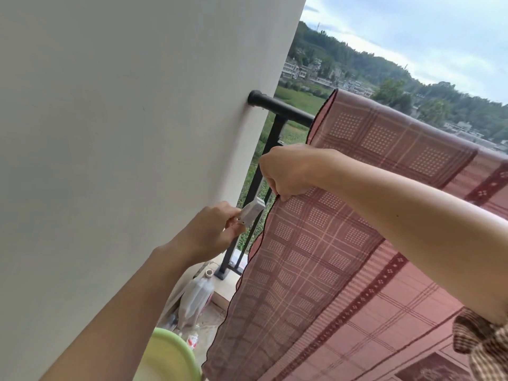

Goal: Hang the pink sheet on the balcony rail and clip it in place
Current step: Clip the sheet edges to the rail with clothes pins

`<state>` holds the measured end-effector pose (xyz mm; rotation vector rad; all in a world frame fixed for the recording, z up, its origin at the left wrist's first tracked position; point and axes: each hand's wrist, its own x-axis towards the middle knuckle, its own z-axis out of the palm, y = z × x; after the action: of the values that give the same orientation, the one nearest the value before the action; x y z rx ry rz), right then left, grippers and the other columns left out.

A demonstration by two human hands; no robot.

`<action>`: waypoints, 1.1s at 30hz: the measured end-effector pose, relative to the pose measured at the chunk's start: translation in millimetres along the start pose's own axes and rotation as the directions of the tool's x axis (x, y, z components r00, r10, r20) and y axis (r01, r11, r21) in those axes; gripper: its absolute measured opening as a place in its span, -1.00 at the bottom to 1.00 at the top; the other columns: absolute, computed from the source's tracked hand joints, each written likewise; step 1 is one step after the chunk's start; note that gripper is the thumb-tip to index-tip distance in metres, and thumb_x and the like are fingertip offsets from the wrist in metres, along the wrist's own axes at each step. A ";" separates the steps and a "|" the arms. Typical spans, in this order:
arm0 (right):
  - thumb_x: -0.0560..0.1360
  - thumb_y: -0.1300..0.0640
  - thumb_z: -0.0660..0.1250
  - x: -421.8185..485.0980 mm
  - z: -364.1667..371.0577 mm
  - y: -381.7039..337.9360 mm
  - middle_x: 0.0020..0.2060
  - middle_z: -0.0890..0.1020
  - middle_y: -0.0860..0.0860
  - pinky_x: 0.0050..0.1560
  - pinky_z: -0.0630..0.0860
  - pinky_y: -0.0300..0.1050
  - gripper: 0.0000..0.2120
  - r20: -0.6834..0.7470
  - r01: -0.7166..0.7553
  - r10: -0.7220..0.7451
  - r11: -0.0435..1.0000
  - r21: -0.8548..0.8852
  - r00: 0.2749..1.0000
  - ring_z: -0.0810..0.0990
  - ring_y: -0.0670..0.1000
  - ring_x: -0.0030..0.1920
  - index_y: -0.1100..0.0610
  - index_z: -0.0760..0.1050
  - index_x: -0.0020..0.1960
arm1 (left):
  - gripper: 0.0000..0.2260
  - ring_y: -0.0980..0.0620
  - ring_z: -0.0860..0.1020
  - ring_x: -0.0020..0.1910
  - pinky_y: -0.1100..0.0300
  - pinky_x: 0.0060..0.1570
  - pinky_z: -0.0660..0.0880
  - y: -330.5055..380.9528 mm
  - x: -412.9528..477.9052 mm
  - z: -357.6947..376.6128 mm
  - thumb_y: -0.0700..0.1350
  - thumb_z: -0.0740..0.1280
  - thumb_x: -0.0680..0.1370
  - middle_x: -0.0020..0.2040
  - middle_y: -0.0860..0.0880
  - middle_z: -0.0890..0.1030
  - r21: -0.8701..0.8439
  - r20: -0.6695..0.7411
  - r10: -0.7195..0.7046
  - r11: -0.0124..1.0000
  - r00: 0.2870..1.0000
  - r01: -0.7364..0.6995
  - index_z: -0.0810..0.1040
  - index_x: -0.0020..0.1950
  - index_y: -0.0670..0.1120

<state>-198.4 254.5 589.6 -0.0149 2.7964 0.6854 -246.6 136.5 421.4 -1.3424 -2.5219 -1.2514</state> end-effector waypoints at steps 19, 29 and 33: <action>0.40 0.38 0.22 -8.0 4.3 0.2 -0.45 0.31 0.01 -0.44 0.25 -0.18 -0.69 -0.115 0.026 -0.036 0.995 -0.091 0.993 0.27 0.00 -0.47 0.13 0.21 -0.42 | -0.85 0.04 0.33 -0.42 0.21 -0.47 0.22 61.6 40.5 -29.7 -0.27 0.25 0.55 -0.33 -0.02 0.33 0.588 0.297 -0.149 0.807 0.943 -0.057 0.38 -0.21 -0.13; 0.42 0.37 0.19 -13.3 10.8 -1.0 -0.46 0.28 0.00 -0.44 0.25 -0.18 -0.68 -0.185 0.038 -0.056 0.994 -0.100 0.981 0.24 -0.01 -0.48 0.12 0.18 -0.41 | -0.76 0.01 0.34 -0.43 0.20 -0.47 0.24 65.0 41.7 -30.2 -0.23 0.26 0.51 -0.33 -0.06 0.36 0.610 0.318 -0.173 0.790 0.932 -0.061 0.31 -0.34 -0.13; 0.42 0.37 0.20 -14.4 13.7 -2.7 -0.46 0.27 -0.01 -0.44 0.24 -0.19 -0.67 -0.188 0.029 -0.050 0.993 -0.111 0.981 0.23 -0.03 -0.48 0.11 0.17 -0.40 | -0.89 -0.11 0.52 -0.21 0.02 -0.20 0.48 45.4 40.5 -31.6 -0.14 0.33 0.48 -0.24 -0.08 0.53 0.360 0.235 -0.103 0.933 0.967 0.012 0.56 -0.21 -0.16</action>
<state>-180.9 257.6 580.3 -0.1650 2.9271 0.8663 -250.4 157.5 486.5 -1.4176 -2.7929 -0.6101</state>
